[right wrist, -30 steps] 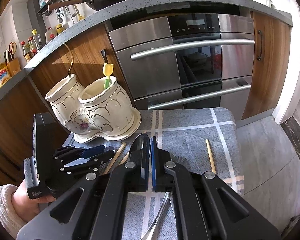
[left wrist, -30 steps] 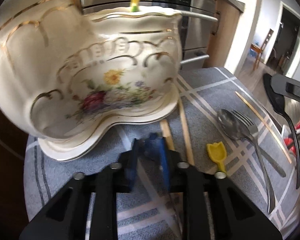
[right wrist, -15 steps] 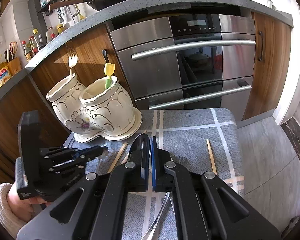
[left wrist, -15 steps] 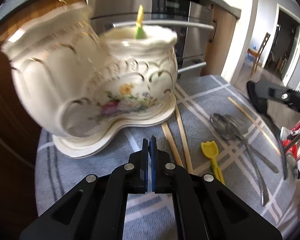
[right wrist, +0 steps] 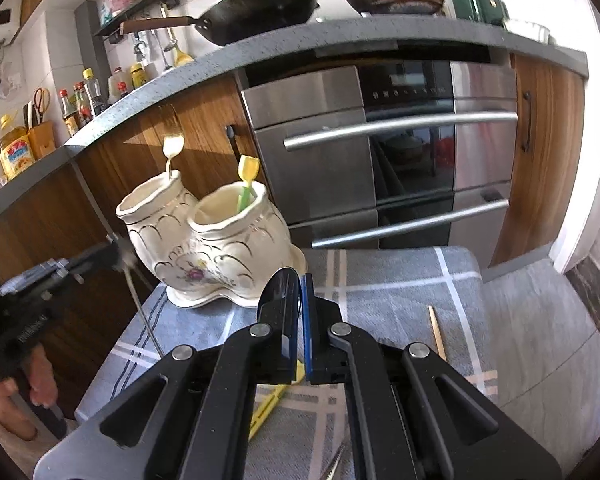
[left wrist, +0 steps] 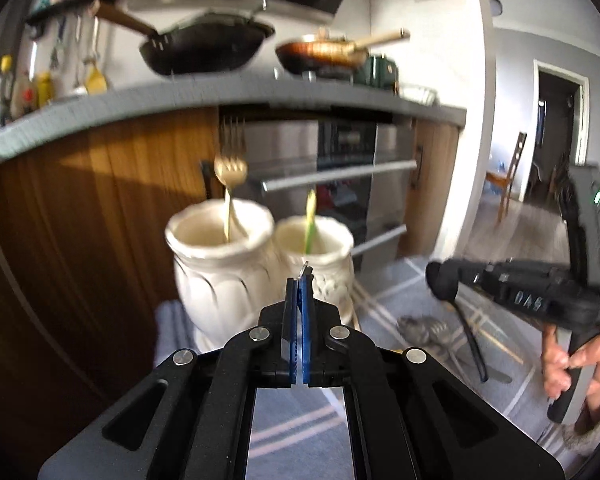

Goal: Organize utensils
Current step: 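Lift the silver spoon and black spoon and carry both over the ceramic holder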

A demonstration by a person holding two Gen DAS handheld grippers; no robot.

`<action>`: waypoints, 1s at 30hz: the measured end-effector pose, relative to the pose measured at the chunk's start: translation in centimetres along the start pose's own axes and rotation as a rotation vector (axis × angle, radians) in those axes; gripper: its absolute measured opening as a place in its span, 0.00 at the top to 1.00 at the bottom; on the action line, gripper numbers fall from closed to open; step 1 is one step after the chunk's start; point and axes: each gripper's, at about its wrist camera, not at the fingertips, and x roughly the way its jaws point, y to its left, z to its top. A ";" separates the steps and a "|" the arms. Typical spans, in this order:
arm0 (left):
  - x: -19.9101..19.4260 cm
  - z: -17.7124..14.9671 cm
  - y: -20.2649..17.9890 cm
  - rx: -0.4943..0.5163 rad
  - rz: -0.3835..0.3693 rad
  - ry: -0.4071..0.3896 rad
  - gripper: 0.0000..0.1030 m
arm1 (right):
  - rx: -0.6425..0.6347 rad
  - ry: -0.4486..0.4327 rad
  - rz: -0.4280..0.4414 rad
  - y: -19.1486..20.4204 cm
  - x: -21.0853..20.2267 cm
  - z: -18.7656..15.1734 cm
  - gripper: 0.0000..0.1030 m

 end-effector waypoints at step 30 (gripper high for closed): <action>1.4 12.1 7.5 0.015 0.318 -0.217 0.98 | -0.125 -0.294 -0.261 4.9 8.1 10.9 0.98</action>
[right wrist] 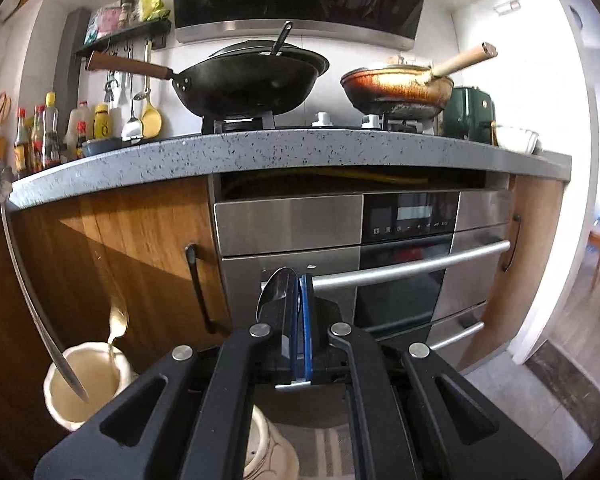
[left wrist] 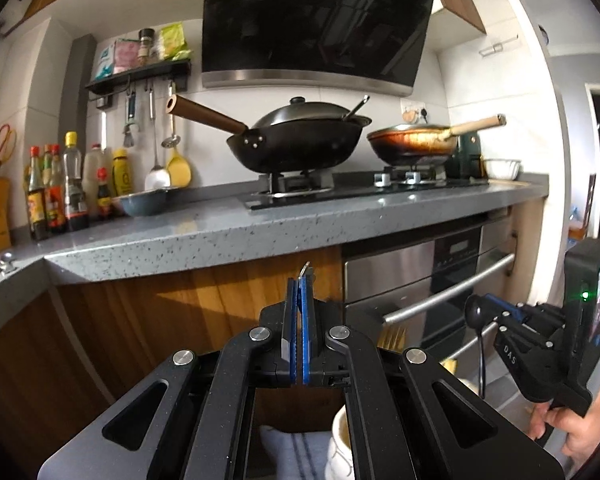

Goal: Organize utensils
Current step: 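Lift the silver spoon and black spoon and carry both over the ceramic holder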

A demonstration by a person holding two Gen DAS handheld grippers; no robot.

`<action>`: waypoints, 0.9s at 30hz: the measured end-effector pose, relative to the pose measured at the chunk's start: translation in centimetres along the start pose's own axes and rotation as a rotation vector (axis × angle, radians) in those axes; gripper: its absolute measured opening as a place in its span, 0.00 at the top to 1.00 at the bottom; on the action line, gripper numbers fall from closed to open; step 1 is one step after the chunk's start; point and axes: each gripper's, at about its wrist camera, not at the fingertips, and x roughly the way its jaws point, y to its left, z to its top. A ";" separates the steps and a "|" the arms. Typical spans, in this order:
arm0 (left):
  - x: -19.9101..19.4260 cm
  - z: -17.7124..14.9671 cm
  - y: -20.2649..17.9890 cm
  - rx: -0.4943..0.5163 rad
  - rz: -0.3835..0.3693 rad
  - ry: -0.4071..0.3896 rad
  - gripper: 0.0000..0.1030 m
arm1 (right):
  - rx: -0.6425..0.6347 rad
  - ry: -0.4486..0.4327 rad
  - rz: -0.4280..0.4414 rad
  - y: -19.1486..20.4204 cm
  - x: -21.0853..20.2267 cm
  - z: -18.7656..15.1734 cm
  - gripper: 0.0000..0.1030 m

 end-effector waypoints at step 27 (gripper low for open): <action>3.4 -6.3 -1.6 -0.002 -0.163 0.174 0.97 | -0.066 0.152 0.300 0.8 -1.6 -4.9 0.98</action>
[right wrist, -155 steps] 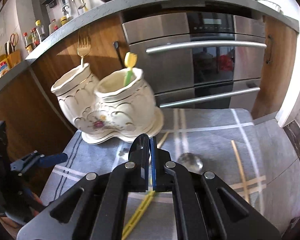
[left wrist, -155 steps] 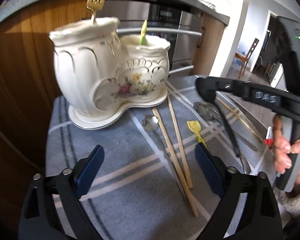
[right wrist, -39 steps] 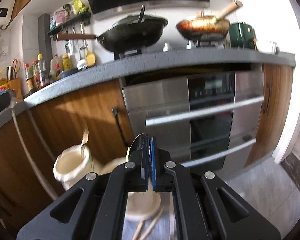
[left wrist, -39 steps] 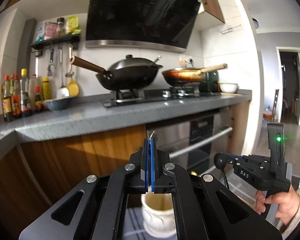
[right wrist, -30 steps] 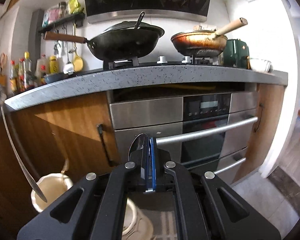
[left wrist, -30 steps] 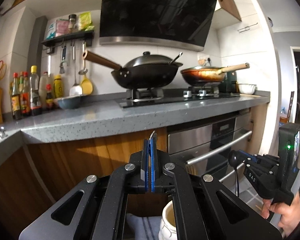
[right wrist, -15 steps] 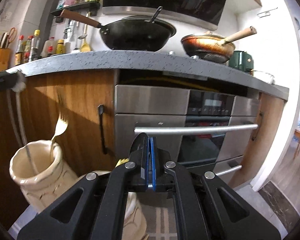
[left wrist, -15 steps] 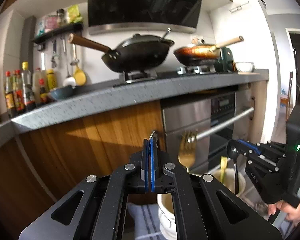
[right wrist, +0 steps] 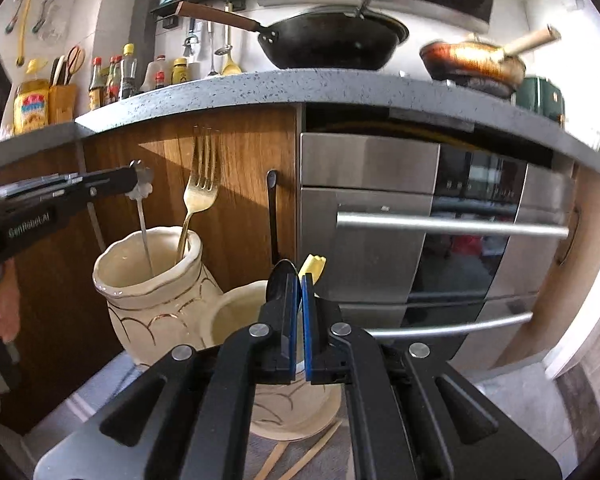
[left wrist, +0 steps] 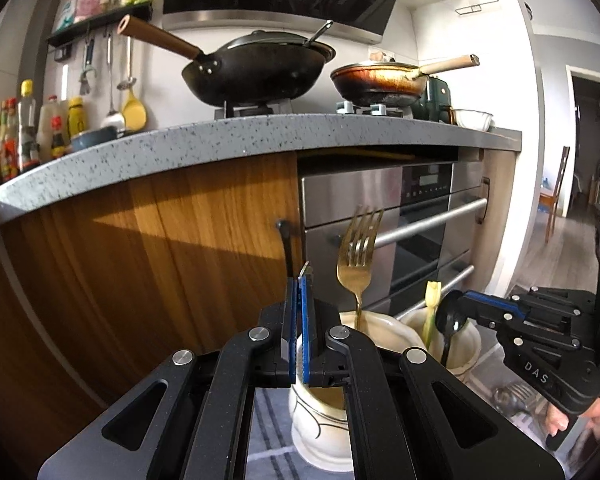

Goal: Organize utensils
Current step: 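Lift the silver spoon and black spoon and carry both over the ceramic holder, then release the silver spoon into the larger pot while the right drops the black spoon into the smaller pot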

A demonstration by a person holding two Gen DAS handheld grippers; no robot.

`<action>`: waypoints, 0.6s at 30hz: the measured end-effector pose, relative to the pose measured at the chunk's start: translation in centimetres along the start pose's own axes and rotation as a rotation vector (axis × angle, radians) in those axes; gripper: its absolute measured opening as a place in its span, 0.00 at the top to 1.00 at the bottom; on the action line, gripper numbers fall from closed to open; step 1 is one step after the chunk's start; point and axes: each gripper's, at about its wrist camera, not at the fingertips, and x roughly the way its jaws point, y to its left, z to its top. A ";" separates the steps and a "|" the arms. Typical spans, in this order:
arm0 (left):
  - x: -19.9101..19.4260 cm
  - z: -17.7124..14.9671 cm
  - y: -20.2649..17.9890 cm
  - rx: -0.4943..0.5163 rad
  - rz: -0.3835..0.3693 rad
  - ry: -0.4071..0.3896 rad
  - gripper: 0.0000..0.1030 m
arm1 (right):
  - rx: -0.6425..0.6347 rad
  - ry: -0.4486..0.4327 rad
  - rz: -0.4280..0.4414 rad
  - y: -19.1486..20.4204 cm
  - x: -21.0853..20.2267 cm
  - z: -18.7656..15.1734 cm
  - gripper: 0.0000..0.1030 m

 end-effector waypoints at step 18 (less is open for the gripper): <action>0.6 -0.4 -0.2 -0.005 -0.002 0.027 0.75 | 0.017 0.009 0.022 0.1 -0.1 0.0 0.79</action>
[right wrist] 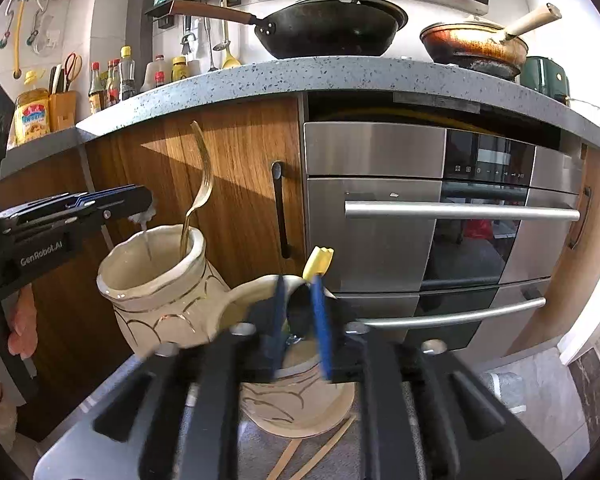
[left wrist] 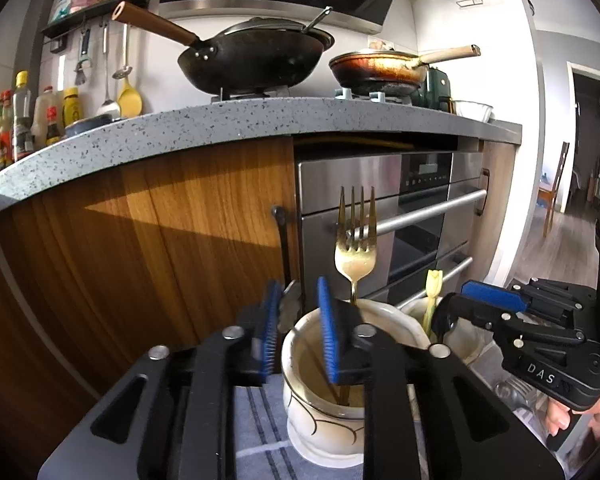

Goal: Organize utensils
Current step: 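Release the silver spoon into the larger pot while the right drops the black spoon into the smaller pot, then pull both open grippers back and move them over the utensils on the cloth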

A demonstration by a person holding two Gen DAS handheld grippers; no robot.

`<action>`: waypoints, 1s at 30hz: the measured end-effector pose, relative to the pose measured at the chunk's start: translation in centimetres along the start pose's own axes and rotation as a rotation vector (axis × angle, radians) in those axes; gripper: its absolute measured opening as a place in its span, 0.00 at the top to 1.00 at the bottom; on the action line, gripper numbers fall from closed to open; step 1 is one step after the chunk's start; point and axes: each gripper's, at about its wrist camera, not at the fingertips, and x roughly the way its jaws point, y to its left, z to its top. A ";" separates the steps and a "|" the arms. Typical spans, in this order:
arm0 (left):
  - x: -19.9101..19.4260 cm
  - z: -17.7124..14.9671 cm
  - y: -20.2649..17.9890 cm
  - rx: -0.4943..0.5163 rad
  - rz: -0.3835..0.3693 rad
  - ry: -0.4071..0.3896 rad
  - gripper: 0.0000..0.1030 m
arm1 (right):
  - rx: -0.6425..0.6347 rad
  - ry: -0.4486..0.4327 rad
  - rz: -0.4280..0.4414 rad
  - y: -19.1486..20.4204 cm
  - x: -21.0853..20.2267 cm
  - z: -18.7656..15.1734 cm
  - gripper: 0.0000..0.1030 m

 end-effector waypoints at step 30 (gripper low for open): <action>-7.3 -4.6 -2.6 -0.062 0.002 0.121 0.06 | 0.038 0.014 -0.138 -2.1 -10.9 -3.9 0.05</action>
